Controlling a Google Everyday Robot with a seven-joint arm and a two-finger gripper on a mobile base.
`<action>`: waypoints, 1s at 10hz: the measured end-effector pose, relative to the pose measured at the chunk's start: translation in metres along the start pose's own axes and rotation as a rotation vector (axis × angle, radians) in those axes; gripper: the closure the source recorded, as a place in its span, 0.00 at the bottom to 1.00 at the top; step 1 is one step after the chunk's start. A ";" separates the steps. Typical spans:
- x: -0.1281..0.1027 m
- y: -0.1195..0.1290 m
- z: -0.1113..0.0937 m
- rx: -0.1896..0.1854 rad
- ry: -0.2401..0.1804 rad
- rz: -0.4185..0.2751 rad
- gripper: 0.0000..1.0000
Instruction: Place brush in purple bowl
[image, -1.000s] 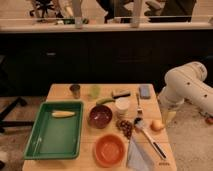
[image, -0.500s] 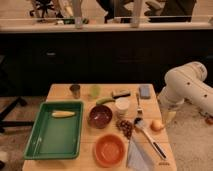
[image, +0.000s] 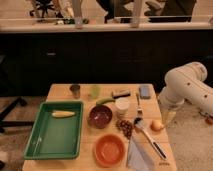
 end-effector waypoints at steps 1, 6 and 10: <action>0.003 0.002 0.003 0.010 0.003 0.077 0.20; 0.006 0.008 0.019 0.029 0.036 0.285 0.20; 0.004 0.014 0.031 0.025 0.044 0.395 0.20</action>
